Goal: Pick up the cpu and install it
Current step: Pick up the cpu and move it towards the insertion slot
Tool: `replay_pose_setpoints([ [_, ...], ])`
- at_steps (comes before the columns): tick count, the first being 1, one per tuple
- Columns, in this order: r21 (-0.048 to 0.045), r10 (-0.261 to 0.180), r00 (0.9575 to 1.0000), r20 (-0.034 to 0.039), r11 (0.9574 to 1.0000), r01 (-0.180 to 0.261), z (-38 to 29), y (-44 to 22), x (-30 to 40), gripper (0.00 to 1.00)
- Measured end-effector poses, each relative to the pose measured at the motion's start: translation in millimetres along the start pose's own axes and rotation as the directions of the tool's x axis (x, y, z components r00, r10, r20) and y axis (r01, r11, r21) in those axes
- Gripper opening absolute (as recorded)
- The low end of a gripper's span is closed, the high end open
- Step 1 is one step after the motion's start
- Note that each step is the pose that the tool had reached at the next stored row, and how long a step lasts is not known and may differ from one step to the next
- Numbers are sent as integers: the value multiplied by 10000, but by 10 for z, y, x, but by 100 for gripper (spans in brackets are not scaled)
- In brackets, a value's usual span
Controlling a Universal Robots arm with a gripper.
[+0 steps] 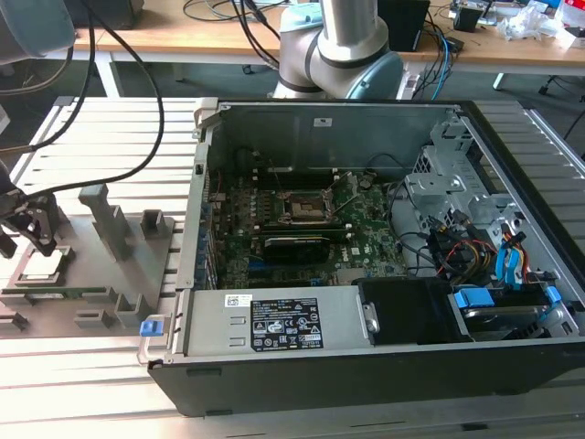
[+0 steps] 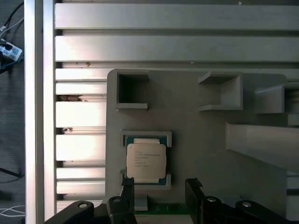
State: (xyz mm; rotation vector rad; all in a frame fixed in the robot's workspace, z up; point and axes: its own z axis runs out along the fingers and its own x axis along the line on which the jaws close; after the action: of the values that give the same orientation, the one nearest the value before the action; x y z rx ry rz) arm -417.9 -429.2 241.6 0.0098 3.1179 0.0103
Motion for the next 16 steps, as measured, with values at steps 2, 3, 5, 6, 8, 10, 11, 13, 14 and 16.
replay_pose_setpoints([
  [2, 3, 0, 10000, -4, 10000, 0, 37, -1, 2, 56],
  [3, 4, 0, 10000, -4, 10000, 0, 84, -1, 3, 56],
  [5, 4, 0, 10000, -4, 10000, 0, 160, -1, 5, 56],
  [6, 3, 0, 10000, -4, 10000, 0, 219, -2, 6, 56],
  [8, 4, 1, 10000, -4, 10000, -1, 320, -2, 9, 56],
  [10, -11, 1, 10000, -4, 10000, -1, 340, 14, 23, 56],
  [11, -26, 2, 10000, -4, 10000, -2, 342, 45, 25, 56],
  [13, -56, 1, 10000, -5, 10000, -1, 346, 64, 31, 56],
  [14, -82, 2, 10000, -5, 10000, -2, 351, 74, 51, 56],
  [16, -98, 1, 10000, -4, 10000, -2, 361, 86, 75, 56],
])
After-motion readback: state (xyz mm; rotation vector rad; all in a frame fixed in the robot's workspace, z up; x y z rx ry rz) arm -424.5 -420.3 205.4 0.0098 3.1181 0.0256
